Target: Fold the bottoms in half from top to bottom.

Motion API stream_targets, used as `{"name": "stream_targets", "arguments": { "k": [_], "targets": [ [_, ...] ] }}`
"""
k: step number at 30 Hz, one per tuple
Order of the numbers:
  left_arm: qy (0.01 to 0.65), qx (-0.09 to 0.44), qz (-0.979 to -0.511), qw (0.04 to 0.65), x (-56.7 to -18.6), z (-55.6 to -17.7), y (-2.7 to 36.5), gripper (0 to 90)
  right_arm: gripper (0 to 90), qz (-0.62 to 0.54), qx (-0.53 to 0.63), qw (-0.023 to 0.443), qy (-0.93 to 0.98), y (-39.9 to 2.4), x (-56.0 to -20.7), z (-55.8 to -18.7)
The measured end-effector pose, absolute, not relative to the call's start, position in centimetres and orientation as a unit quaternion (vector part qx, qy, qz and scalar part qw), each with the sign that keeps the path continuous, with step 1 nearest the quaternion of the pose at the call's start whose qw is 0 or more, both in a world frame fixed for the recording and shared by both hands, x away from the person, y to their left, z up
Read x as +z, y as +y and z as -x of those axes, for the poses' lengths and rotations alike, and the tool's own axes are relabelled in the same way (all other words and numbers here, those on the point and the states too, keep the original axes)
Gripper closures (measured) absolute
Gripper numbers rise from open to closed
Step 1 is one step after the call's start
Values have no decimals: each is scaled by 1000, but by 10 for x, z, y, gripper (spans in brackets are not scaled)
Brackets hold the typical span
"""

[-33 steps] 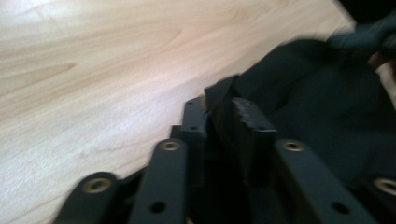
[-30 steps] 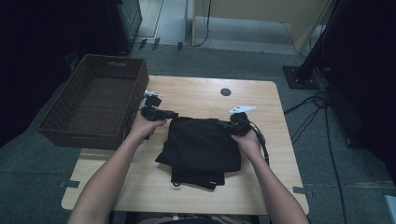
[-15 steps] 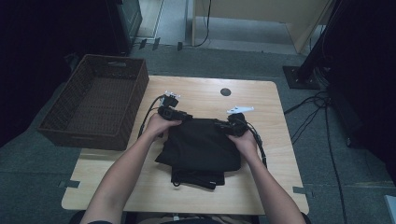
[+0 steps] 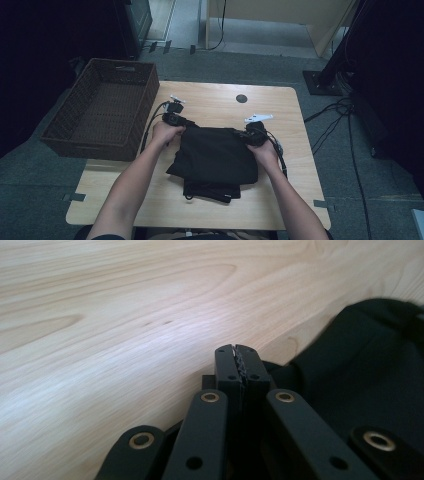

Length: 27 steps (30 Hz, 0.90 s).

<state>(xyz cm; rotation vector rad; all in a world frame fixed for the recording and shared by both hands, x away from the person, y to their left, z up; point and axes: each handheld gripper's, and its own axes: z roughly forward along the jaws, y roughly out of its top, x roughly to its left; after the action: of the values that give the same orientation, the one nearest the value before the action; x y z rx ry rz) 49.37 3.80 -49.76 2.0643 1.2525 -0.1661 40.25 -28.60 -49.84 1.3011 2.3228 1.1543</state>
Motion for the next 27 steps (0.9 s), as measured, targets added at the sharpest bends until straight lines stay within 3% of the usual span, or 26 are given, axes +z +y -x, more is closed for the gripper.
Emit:
{"name": "stream_targets", "arguments": {
  "k": [8, 10, 12, 15, 22, 27],
  "targets": [
    [494, -35, -795, 349, -496, -488, 49, 884, 815, -458, 387, 125, 790, -288, -500, -406],
    [492, -34, -794, 356, -493, -487, 52, 846, 785, -459, 385, 123, 792, -288, -501, -407],
    [489, -25, -790, 369, -487, -486, 56, 772, 691, -466, 387, 126, 786, -290, -499, -407],
    [483, -19, -787, 384, -476, -484, 60, 727, 660, -473, 401, 136, 772, -294, -493, -407],
    [434, -11, -799, 417, -449, -459, 55, 690, 766, -461, 419, 132, 771, -286, -475, -397],
    [415, -5, -804, 426, -450, -432, 53, 694, 759, -443, 421, 129, 781, -278, -474, -375]
  ]
}}
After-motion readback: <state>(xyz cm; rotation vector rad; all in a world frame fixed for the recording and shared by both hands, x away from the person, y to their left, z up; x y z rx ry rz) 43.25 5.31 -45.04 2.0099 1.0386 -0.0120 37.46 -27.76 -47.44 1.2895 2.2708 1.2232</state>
